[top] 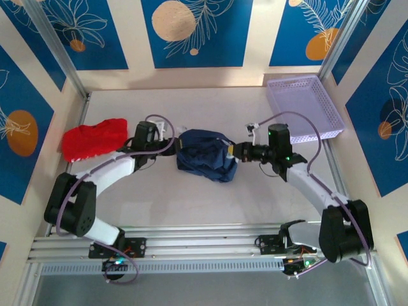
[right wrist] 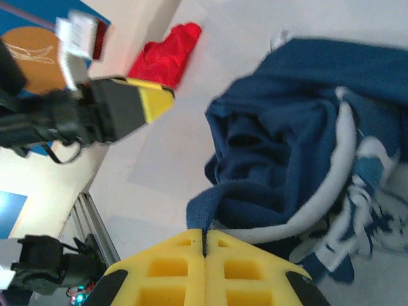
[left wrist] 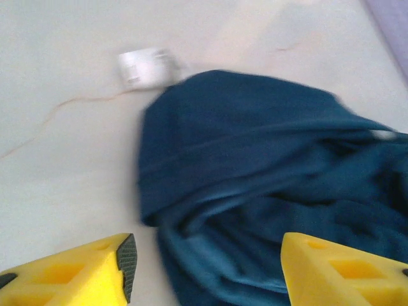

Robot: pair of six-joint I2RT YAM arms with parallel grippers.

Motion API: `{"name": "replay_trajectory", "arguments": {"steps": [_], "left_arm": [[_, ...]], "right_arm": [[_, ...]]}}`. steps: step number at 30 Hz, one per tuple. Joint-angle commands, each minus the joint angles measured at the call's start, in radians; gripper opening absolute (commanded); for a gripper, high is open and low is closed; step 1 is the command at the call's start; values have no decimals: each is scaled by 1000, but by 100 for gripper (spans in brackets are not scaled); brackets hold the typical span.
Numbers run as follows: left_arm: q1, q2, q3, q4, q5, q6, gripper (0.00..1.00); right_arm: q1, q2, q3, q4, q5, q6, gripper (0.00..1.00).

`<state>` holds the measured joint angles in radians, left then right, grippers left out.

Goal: Fold the inside-out t-shirt

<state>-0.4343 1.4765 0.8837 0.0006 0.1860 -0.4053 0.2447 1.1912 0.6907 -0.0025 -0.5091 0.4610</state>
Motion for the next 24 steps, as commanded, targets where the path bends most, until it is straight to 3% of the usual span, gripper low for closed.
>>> {"name": "replay_trajectory", "arguments": {"steps": [1, 5, 11, 15, 17, 24], "left_arm": [[-108, 27, 86, -90, 47, 138, 63], [-144, 149, 223, -179, 2, 209, 67], [-153, 403, 492, -322, 21, 336, 73], [-159, 532, 628, -398, 16, 381, 72], [-158, 571, 673, -415, -2, 385, 64], [-99, 605, 811, -451, -5, 320, 6]], "right_arm": [[6, -62, -54, -41, 46, 26, 0], [4, -87, -73, -68, 57, 24, 0], [4, -105, -48, -101, 53, 12, 0], [-3, -129, -3, -151, 65, -12, 0], [-10, -147, 29, -184, 73, -26, 0], [-60, -224, 171, -290, 82, -73, 0]]}}
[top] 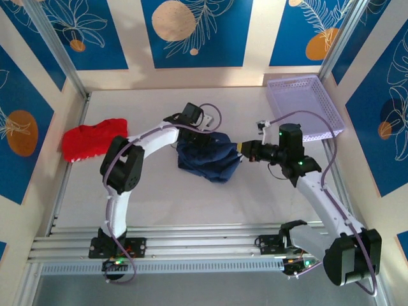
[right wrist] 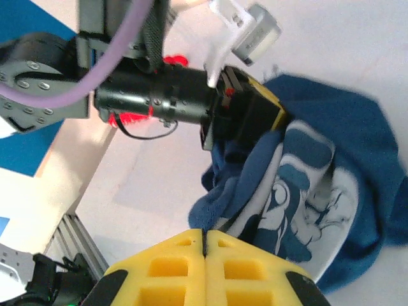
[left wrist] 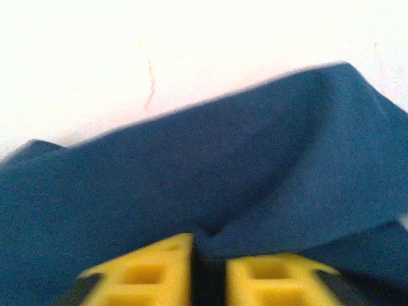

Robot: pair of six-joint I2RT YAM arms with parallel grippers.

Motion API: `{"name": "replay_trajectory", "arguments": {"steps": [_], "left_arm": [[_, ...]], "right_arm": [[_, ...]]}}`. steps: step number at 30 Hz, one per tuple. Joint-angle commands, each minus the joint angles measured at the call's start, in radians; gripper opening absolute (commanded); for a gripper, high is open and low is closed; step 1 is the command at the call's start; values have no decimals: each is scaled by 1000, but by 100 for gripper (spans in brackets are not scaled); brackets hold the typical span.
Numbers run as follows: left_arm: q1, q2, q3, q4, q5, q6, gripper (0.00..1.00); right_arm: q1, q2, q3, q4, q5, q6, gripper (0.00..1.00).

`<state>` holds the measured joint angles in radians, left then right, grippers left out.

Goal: Fold the inside-out t-shirt

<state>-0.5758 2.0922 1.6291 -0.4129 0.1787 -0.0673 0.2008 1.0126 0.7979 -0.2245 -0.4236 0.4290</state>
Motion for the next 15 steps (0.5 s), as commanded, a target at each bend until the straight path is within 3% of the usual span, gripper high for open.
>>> {"name": "replay_trajectory", "arguments": {"steps": [1, 5, 11, 15], "left_arm": [[61, -24, 77, -40, 8, -27, 2], [152, -125, 55, 9, 68, -94, 0], [263, -312, -124, 178, 196, -228, 0], [264, -356, -230, 193, 140, -232, 0]], "right_arm": [[-23, -61, 80, -78, -6, -44, 0], [-28, -118, 102, -89, -23, -49, 0], [-32, -156, 7, -93, 24, -49, 0], [-34, -143, -63, -62, 61, -19, 0]]}}
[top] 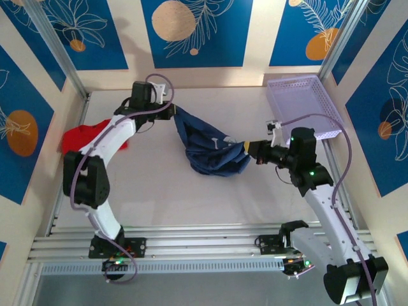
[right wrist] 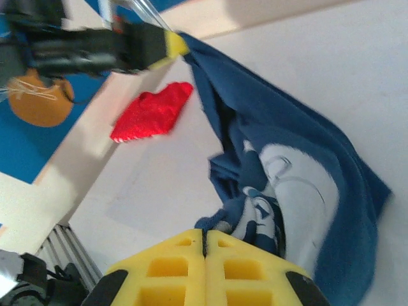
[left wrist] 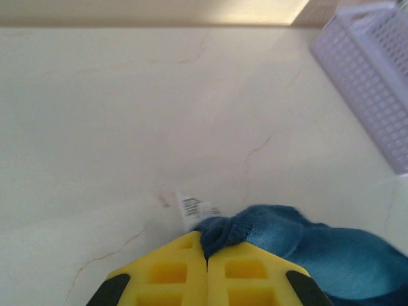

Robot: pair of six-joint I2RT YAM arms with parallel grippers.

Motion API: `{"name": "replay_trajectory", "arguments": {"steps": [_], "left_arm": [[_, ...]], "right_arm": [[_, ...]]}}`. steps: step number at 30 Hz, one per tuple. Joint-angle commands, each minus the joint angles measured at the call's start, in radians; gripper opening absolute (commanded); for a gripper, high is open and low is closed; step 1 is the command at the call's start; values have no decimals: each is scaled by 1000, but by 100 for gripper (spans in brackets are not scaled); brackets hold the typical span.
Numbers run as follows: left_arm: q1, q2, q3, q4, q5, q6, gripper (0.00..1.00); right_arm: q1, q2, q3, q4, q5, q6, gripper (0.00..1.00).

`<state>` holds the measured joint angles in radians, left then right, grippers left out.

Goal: Fold the inside-out t-shirt

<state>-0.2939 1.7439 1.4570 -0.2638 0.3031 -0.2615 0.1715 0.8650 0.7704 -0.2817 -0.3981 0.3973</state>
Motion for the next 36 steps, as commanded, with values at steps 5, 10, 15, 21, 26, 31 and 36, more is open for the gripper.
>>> {"name": "replay_trajectory", "arguments": {"steps": [5, 10, 15, 21, 26, 31, 36], "left_arm": [[-19, 9, -98, -60, -270, 1, 37], [-83, -73, -193, -25, -317, 68, 65], [-231, -186, -370, 119, -92, 126, 69], [-338, -101, -384, 103, -8, 171, 63], [-372, 6, -315, 57, -38, 188, 63], [-372, 86, -247, 45, -89, 182, 57], [-371, 115, -215, 52, -111, 174, 34]], "right_arm": [[-24, 41, -61, -44, 129, 50, 0], [-34, 77, -67, -46, 124, 77, 0], [-39, 94, -69, -30, 123, 80, 0], [-44, 103, -63, -24, 111, 75, 0], [-46, 95, -60, -28, 104, 71, 0], [-49, 89, -65, -27, 100, 73, 0], [-52, 90, -63, -28, 96, 73, 0]]}}
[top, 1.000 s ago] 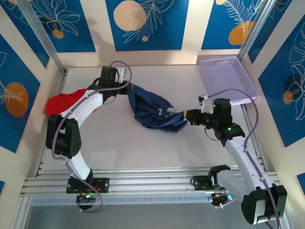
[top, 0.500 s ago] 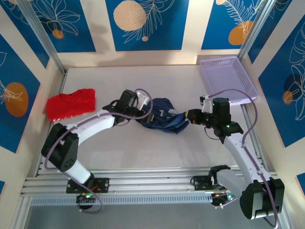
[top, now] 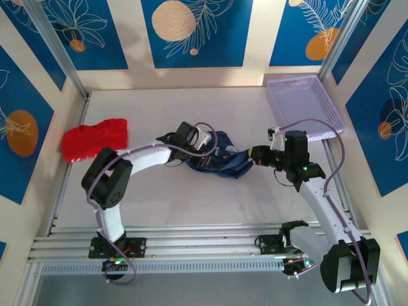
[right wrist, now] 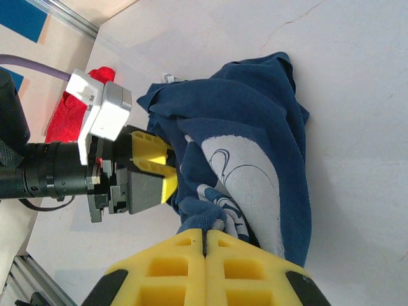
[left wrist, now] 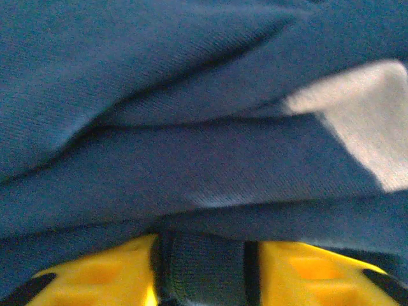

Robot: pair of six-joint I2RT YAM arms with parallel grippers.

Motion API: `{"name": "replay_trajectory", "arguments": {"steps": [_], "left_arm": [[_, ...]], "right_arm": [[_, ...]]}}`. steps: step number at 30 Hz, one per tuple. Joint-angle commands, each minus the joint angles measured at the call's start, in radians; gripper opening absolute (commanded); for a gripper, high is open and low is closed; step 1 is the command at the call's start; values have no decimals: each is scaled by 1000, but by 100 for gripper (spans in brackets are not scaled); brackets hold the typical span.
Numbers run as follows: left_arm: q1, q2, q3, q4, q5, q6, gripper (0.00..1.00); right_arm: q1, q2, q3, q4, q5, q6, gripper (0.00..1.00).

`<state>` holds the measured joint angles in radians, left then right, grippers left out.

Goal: Fold the inside-out t-shirt

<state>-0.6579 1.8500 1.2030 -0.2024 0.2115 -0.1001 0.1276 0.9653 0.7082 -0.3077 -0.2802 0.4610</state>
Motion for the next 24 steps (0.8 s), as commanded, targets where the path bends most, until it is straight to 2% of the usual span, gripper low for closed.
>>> {"name": "replay_trajectory", "arguments": {"steps": [1, 5, 9, 13, 17, 20, 24], "left_arm": [[-8, 6, 38, -9, -18, 13, 30], [-2, -47, 33, -40, -41, 39, 18], [24, -197, -2, -41, -47, 58, 9], [38, -373, -12, -26, -44, 70, 8], [48, -524, -15, 22, -80, 75, 4], [68, -585, -23, 67, -121, 57, 0], [123, -617, -34, 131, -82, -14, 0]], "right_arm": [[-8, -11, 0, -4, -23, 7, 0], [-23, -15, 16, -18, -18, -2, 0], [-53, -43, 57, -21, -34, 31, 0], [-66, -83, 118, 5, -71, 106, 0], [-66, -115, 159, -2, -10, 106, 0], [-66, -118, 151, -6, 28, 91, 0], [-66, -105, 97, 15, 57, 95, 0]]}}
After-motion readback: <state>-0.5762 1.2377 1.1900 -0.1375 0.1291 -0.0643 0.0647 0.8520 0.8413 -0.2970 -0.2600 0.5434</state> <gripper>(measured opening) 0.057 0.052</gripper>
